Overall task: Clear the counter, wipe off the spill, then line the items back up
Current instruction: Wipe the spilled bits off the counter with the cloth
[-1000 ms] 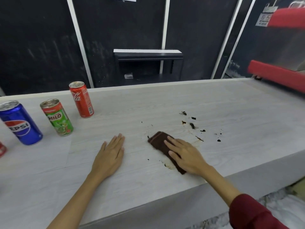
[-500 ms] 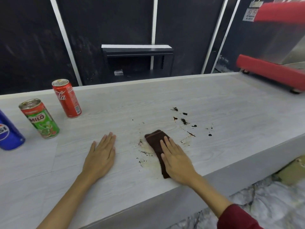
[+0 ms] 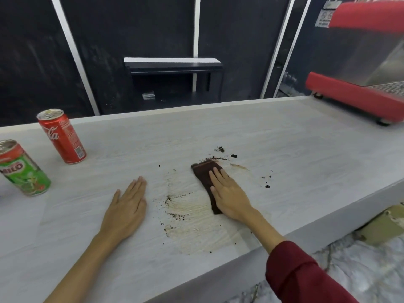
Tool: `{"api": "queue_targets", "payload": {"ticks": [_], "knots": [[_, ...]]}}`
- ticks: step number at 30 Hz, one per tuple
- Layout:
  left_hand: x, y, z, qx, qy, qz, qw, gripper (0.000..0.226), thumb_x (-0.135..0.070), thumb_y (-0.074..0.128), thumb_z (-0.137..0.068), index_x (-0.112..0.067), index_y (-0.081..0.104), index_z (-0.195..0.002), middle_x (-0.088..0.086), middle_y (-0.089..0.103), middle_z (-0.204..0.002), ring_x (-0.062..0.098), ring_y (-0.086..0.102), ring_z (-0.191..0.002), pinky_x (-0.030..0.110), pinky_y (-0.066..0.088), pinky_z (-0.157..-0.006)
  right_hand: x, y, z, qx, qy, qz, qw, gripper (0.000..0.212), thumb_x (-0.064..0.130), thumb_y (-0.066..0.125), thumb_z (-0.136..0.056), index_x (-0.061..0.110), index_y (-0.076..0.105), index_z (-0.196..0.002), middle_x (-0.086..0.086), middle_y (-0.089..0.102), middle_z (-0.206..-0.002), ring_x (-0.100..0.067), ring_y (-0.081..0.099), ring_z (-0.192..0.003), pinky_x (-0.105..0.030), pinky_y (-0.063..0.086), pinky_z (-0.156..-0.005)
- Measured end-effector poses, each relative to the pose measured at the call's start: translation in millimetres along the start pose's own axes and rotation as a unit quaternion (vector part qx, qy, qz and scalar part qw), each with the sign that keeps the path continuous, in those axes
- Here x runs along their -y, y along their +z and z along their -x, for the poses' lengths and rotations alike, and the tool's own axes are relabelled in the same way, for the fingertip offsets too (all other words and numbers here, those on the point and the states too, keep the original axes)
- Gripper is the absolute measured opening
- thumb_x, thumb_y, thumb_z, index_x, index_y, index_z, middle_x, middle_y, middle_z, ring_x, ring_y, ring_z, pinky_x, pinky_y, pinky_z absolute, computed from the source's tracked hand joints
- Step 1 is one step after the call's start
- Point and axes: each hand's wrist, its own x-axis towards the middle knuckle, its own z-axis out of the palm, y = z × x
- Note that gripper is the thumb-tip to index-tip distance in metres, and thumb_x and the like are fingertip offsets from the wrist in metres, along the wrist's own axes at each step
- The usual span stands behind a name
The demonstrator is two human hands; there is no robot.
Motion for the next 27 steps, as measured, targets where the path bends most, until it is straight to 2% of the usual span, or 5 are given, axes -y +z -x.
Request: {"api": "queue_targets", "payload": {"ticks": [4, 10, 22, 25, 27], "knots": [[2, -2, -9, -0.005, -0.006, 0.021, 1.0, 0.052, -0.026, 0.02, -0.099, -0.023, 0.003, -0.147, -0.012, -0.001, -0.155, -0.006, -0.004, -0.135, 0.034, -0.002, -0.119, -33, -9, 16, -0.027, 0.014, -0.021, 0.999, 0.058, 0.035, 0.011, -0.094, 0.01, 0.012, -0.147, -0.005, 0.008, -0.157, -0.017, 0.002, -0.146, -0.021, -0.002, -0.113], [3, 0, -29, -0.022, -0.03, 0.001, 0.999, 0.058, -0.039, 0.008, -0.092, -0.022, 0.004, -0.148, -0.01, -0.002, -0.155, -0.004, -0.004, -0.136, 0.033, -0.001, -0.118, -83, -16, -56, -0.036, 0.113, -0.028, 0.993, 0.056, 0.026, 0.011, -0.096, -0.003, 0.015, -0.144, -0.02, 0.018, -0.154, -0.031, 0.013, -0.144, -0.038, 0.015, -0.118], [4, 4, -29, -0.028, -0.041, -0.017, 0.999, 0.073, -0.049, -0.004, -0.079, -0.025, 0.004, -0.148, -0.017, -0.004, -0.152, -0.006, -0.005, -0.137, 0.03, -0.003, -0.117, -23, -10, -72, 0.062, -0.141, -0.048, 0.987, 0.053, 0.038, 0.022, -0.1, 0.017, 0.01, -0.148, 0.001, 0.005, -0.157, -0.013, 0.0, -0.146, -0.025, 0.001, -0.118], [4, 5, -29, -0.033, -0.042, -0.01, 0.999, 0.075, -0.052, -0.006, -0.078, -0.026, 0.004, -0.148, -0.016, -0.003, -0.152, -0.005, -0.006, -0.137, 0.029, -0.004, -0.116, -33, -14, -60, 0.062, -0.125, -0.033, 0.99, 0.076, 0.061, 0.008, -0.085, 0.019, 0.009, -0.148, 0.003, 0.005, -0.158, -0.01, 0.0, -0.145, -0.024, 0.003, -0.118], [4, 5, -29, -0.035, -0.044, -0.01, 0.998, 0.073, -0.051, -0.004, -0.08, -0.026, 0.004, -0.147, -0.015, -0.002, -0.153, -0.006, -0.006, -0.136, 0.029, -0.004, -0.116, -31, -14, -75, 0.059, -0.091, -0.012, 0.994, 0.071, 0.056, 0.018, -0.091, 0.016, 0.006, -0.149, -0.001, 0.003, -0.158, -0.014, -0.001, -0.146, -0.027, 0.004, -0.118]]}}
